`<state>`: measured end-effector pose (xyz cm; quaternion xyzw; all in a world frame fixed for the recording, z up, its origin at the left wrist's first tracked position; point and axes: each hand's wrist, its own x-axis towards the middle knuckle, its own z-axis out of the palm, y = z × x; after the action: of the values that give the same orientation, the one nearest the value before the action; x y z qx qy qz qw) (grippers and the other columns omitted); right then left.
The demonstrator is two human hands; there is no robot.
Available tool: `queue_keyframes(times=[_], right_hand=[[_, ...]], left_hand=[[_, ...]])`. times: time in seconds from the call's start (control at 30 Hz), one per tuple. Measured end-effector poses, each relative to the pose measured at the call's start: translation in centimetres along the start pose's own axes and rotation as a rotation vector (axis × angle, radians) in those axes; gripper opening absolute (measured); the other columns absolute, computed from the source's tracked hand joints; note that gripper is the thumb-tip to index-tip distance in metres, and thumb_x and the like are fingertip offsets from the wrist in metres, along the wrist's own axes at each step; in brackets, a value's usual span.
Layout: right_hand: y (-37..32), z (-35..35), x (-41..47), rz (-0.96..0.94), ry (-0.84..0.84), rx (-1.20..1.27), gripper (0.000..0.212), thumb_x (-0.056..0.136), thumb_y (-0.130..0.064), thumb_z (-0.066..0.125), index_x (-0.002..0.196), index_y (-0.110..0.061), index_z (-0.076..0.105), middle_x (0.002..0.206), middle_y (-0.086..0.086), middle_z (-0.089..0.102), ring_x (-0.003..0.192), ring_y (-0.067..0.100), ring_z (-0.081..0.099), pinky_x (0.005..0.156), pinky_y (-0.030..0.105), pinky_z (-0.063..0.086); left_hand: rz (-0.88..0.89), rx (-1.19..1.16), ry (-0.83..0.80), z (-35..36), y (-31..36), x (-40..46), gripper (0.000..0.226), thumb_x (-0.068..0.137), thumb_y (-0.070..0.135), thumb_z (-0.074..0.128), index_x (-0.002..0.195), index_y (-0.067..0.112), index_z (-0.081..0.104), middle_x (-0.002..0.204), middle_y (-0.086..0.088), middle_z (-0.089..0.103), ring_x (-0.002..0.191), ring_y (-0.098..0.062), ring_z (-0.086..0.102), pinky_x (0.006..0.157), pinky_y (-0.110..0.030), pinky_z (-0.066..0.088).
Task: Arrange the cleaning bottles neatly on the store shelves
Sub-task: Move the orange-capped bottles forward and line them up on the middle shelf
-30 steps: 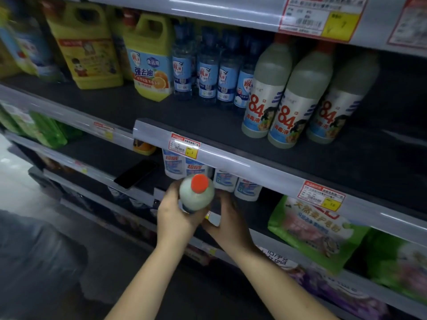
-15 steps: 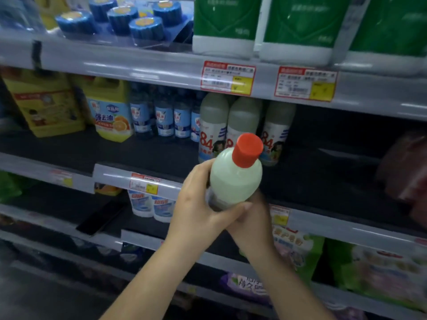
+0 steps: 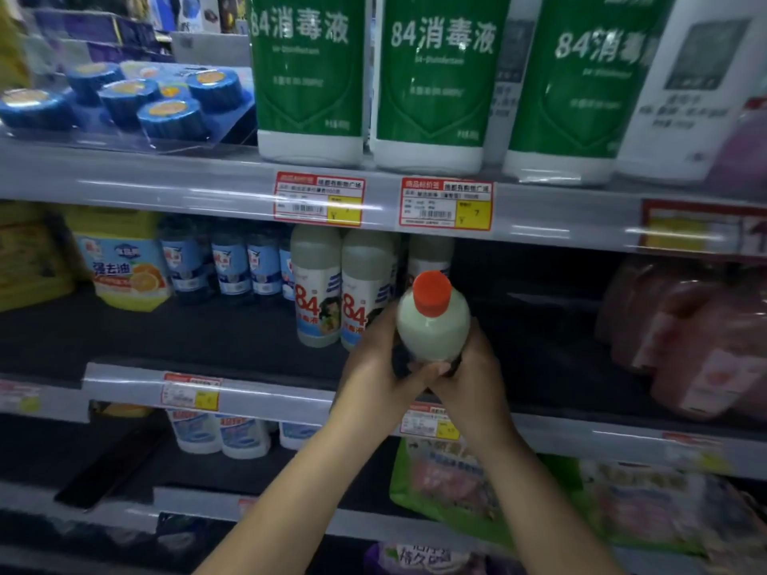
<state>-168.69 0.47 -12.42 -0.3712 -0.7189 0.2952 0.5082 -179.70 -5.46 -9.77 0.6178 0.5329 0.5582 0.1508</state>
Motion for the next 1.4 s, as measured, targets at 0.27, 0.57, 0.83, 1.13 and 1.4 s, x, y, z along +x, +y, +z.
queue_keyframes(times=[0.27,0.57,0.83,1.13,1.4], right_hand=[[1.6,-0.6,1.5,0.084,-0.059,-0.009,0.057,0.073,-0.007,0.074,0.123,-0.015,0.046,0.108,-0.007,0.056,0.101,0.007,0.056,0.071,0.004,0.044],[1.5,0.1,3.5,0.210,-0.144,0.031,0.069,0.072,-0.009,0.076,0.127,-0.007,0.035,0.112,0.002,0.054,0.096,0.010,0.056,0.067,0.011,0.045],[2.0,2.1,3.8,0.230,0.033,-0.026,0.037,0.084,-0.018,0.064,0.113,-0.007,0.045,0.105,0.004,0.053,0.093,0.012,0.055,0.072,0.018,0.041],[2.9,2.3,4.3,0.333,0.073,0.241,0.019,0.096,-0.018,0.042,0.107,-0.019,0.057,0.103,-0.003,0.064,0.090,0.000,0.062,0.074,0.015,0.051],[4.1,2.8,4.7,0.277,0.005,0.010,0.047,0.078,-0.018,0.071,0.121,-0.012,0.054,0.118,0.008,0.060,0.106,0.019,0.059,0.094,0.033,0.049]], left_hand=[[-0.014,-0.077,-0.036,1.8,-1.4,1.8,0.058,0.075,0.021,0.074,0.124,0.028,0.044,0.117,0.017,0.056,0.112,0.002,0.052,0.093,-0.016,0.043],[0.022,0.022,0.122,2.9,-2.0,4.5,0.046,0.075,0.019,0.073,0.116,0.018,0.053,0.106,0.009,0.060,0.100,-0.003,0.057,0.082,-0.013,0.046],[-0.003,0.118,0.227,3.9,-3.0,4.6,0.046,0.078,0.025,0.067,0.119,0.014,0.051,0.110,-0.003,0.062,0.103,-0.013,0.058,0.086,-0.034,0.051],[-0.075,0.191,0.137,5.0,-3.6,1.2,0.057,0.088,0.016,0.055,0.139,0.005,0.032,0.145,-0.014,0.037,0.136,-0.022,0.030,0.109,-0.039,0.032],[-0.070,0.166,0.107,5.8,-3.3,0.5,0.057,0.088,0.023,0.031,0.143,0.008,0.023,0.152,-0.005,0.021,0.138,-0.003,0.010,0.112,-0.015,0.009]])
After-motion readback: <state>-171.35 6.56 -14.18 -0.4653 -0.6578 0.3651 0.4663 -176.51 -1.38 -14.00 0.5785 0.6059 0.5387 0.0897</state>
